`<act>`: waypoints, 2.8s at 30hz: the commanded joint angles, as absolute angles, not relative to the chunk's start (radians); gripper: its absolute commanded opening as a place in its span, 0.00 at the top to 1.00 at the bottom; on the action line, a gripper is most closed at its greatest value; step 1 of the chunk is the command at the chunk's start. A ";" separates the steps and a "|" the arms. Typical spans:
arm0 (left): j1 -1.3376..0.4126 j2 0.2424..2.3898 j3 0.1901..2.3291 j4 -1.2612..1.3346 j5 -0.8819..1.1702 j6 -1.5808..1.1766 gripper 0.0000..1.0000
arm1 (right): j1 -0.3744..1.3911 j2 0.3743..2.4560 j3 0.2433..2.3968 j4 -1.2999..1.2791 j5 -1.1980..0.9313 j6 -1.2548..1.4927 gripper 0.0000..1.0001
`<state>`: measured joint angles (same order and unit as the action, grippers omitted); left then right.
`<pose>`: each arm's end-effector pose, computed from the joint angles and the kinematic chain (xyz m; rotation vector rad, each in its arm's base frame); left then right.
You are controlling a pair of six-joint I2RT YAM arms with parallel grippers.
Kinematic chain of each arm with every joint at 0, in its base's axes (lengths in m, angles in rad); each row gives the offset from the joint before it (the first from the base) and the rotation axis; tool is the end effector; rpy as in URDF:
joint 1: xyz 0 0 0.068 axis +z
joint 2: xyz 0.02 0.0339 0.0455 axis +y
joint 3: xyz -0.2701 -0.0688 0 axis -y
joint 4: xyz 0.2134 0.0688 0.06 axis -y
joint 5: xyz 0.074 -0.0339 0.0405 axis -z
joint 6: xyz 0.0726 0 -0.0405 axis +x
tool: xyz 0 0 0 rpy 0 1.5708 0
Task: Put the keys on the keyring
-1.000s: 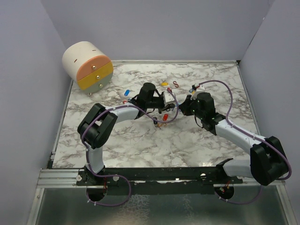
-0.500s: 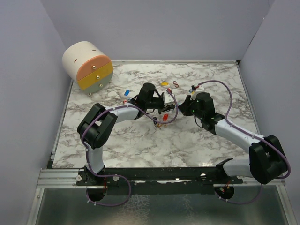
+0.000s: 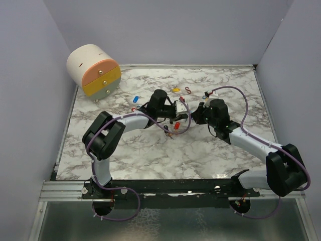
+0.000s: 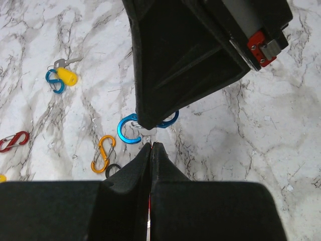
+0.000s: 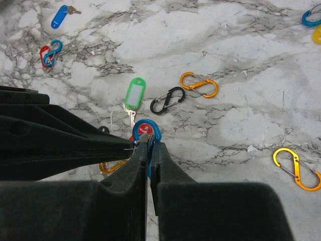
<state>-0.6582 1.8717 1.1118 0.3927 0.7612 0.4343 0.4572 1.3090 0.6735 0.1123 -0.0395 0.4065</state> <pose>0.2970 -0.2930 0.2225 1.4034 1.3242 -0.8825 0.2539 0.1281 0.2228 -0.0788 2.1422 0.5567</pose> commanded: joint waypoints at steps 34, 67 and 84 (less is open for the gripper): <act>-0.675 1.862 1.179 0.351 0.729 0.480 1.00 | 0.462 1.286 0.667 0.107 -0.055 0.398 0.99; -0.632 1.876 1.190 0.351 0.682 0.472 1.00 | 0.462 1.279 0.669 0.098 -0.049 0.396 0.99; -0.627 1.893 1.195 0.407 0.657 0.429 1.00 | 0.462 1.280 0.665 0.113 -0.084 0.392 0.99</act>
